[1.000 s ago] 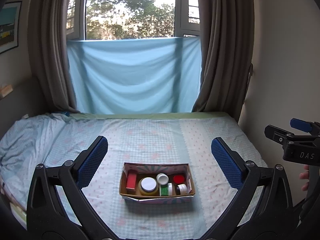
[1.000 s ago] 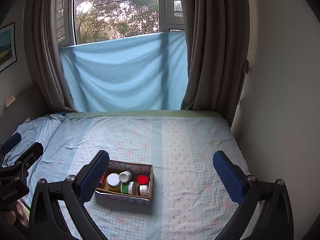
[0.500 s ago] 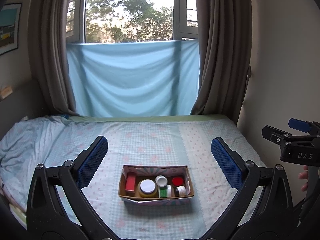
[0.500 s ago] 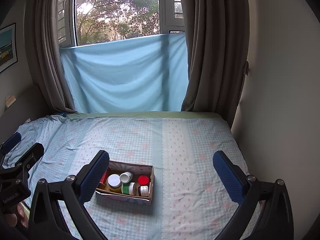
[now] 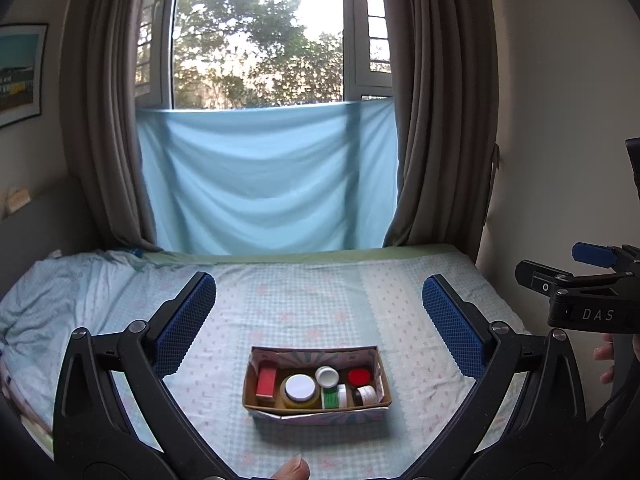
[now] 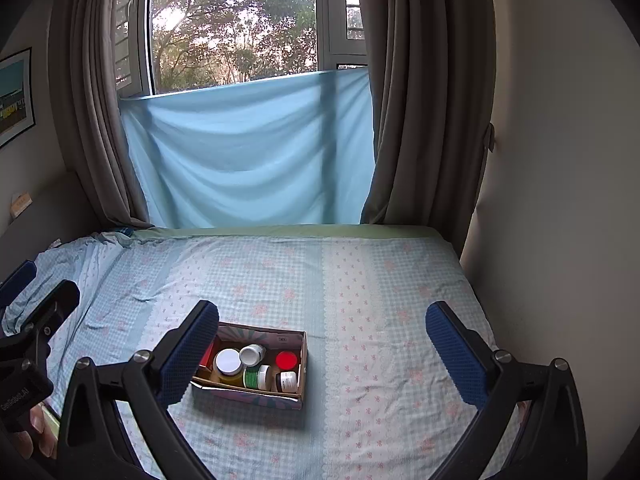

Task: Organize rigid objects

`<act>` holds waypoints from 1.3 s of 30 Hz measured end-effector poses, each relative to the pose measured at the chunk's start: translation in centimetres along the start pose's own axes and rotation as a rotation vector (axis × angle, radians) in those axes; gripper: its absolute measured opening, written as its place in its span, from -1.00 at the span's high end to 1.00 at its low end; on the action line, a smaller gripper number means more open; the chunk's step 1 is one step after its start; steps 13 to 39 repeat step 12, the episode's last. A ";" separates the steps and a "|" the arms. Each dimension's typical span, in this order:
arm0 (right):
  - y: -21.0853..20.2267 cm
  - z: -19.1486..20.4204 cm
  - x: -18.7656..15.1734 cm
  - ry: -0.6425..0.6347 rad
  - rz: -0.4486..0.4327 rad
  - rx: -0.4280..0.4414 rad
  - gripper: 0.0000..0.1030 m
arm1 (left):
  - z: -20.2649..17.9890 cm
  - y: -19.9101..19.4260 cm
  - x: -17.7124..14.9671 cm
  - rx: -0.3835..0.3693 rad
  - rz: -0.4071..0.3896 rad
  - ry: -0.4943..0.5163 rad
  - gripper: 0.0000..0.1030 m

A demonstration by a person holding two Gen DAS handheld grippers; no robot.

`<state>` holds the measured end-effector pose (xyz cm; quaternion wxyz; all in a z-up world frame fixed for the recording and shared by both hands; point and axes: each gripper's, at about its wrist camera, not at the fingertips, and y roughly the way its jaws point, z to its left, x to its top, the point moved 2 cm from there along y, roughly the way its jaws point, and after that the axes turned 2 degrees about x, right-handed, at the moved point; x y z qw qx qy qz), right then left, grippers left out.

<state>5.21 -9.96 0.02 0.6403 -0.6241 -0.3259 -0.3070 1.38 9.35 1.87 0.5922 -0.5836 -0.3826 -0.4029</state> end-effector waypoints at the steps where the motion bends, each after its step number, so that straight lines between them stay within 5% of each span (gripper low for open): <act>1: -0.1 0.0 0.0 0.001 -0.001 -0.001 -1.00 | -0.1 -0.1 0.1 0.007 -0.005 0.003 -1.00; 39: -0.5 0.0 0.1 0.005 -0.007 0.002 -1.00 | 0.2 -0.5 0.3 0.034 -0.027 -0.018 -1.00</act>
